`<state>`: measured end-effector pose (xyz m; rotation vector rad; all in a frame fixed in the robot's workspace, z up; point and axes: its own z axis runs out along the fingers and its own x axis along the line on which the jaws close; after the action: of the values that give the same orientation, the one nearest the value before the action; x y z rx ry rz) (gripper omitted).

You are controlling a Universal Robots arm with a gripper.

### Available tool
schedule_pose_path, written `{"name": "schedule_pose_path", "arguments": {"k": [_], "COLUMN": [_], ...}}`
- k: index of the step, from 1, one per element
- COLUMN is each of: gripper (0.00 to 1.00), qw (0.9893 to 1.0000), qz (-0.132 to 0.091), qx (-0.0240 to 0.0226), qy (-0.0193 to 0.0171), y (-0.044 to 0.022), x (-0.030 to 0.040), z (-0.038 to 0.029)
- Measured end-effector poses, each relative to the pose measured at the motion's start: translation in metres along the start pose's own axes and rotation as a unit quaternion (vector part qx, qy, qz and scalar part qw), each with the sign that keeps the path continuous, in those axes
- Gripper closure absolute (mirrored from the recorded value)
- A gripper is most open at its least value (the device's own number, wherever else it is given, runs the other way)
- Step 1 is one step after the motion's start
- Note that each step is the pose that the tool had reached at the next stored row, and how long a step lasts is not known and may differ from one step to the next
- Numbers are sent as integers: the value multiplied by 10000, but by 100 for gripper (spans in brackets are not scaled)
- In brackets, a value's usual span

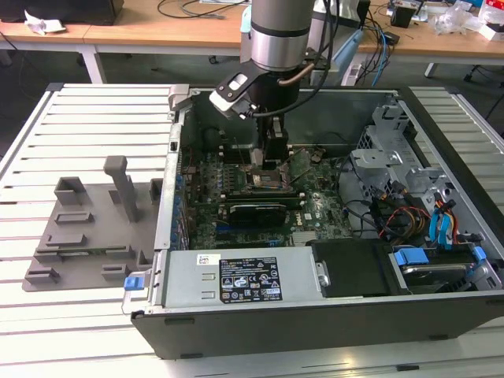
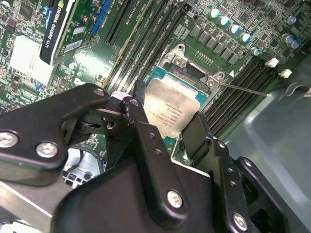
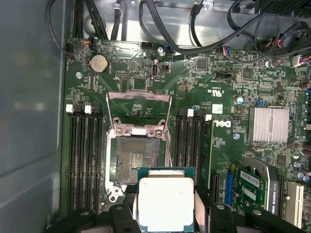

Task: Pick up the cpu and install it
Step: 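Place the cpu into insertion slot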

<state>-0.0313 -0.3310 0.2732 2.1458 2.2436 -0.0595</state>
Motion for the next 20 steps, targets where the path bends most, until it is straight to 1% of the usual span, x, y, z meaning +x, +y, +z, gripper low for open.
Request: {"name": "schedule_pose_path", "arguments": {"k": [5, 9, 16, 20], "gripper": [45, 45, 45, 45], "qw": [10000, 10000, 10000, 10000], "qz": [0, 0, 0, 0], "qx": [0, 0, 1, 1], "qy": [0, 0, 2, 3], "y": [0, 0, 3, 12], "x": [2, 5, 8, 14], "z": [42, 103, 163, 209]}}
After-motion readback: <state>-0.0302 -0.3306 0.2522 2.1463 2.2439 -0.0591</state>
